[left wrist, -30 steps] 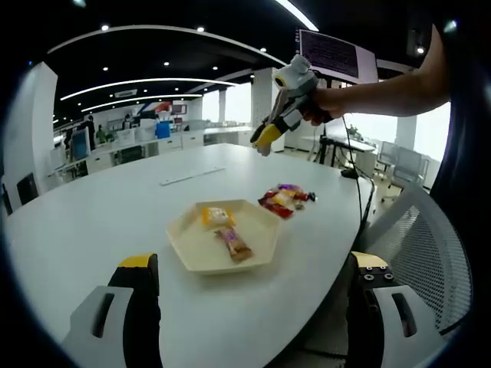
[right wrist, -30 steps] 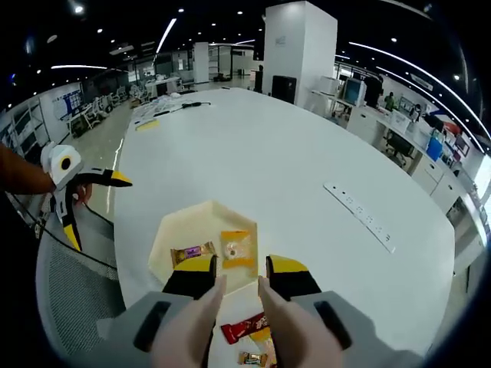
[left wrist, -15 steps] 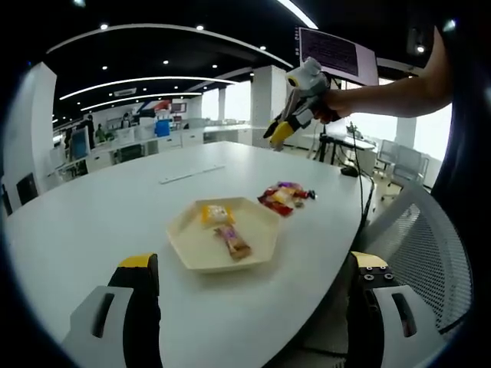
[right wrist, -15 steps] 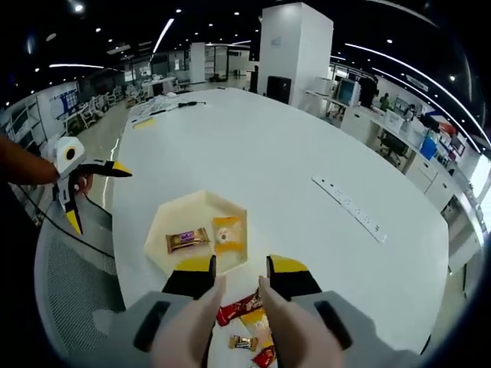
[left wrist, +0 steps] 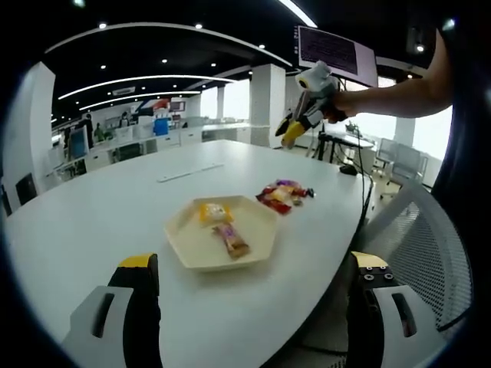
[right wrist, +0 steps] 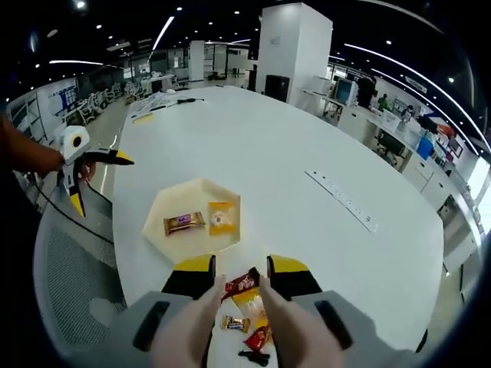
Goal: Place the target food into the container with the food tongs after gripping and lifting it, then release it inside without dropping or visibly crushing the food.
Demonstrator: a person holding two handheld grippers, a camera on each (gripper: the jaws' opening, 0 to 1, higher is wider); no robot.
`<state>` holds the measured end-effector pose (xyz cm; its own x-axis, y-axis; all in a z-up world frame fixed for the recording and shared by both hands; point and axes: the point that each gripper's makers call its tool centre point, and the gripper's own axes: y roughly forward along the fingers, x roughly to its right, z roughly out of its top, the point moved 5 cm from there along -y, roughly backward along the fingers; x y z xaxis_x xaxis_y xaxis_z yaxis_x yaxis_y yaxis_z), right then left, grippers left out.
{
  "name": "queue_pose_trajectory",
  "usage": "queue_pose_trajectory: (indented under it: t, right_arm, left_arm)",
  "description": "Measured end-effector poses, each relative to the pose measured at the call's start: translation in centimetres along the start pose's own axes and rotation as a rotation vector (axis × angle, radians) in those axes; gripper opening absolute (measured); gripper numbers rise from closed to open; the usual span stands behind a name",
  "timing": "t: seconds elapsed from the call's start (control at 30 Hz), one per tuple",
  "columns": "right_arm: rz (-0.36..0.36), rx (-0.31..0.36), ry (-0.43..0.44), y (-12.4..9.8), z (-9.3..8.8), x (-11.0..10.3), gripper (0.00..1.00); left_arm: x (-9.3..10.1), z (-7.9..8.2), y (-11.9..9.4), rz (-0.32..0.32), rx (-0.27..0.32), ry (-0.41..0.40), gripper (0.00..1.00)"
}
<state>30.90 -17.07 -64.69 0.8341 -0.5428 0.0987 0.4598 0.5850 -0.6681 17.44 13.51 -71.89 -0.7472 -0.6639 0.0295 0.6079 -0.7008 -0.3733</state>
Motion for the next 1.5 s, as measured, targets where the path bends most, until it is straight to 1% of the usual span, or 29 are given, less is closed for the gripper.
queue_pose_trajectory:
  t: [0.27, 0.5, 0.87, 1.27, 1.5]
  right_arm:
    - [-0.010, 0.000, 0.001, -0.7, -1.0, 0.2, 0.26]
    - [-0.014, 0.001, -0.005, -0.8, -1.3, 0.1, 0.27]
    - [-0.012, -0.001, 0.000, -0.4, -2.1, -0.1, 0.27]
    - [-0.025, 0.002, 0.007, 0.3, -3.4, -0.2, 0.27]
    - [-0.030, 0.009, 0.026, 0.9, -4.4, -0.1, 0.27]
  left_arm:
    - [0.1, -0.2, 0.1, -0.007, -0.011, 0.006, 0.99]
    - [0.1, -0.2, 0.1, -0.002, -0.012, 0.015, 0.99]
    - [-0.1, -0.1, -0.1, 0.011, -0.007, 0.012, 1.00]
    - [-0.1, -0.1, -0.1, 0.019, -0.005, 0.014, 1.00]
    - [-0.1, -0.1, -0.1, 0.022, -0.007, 0.015, 1.00]
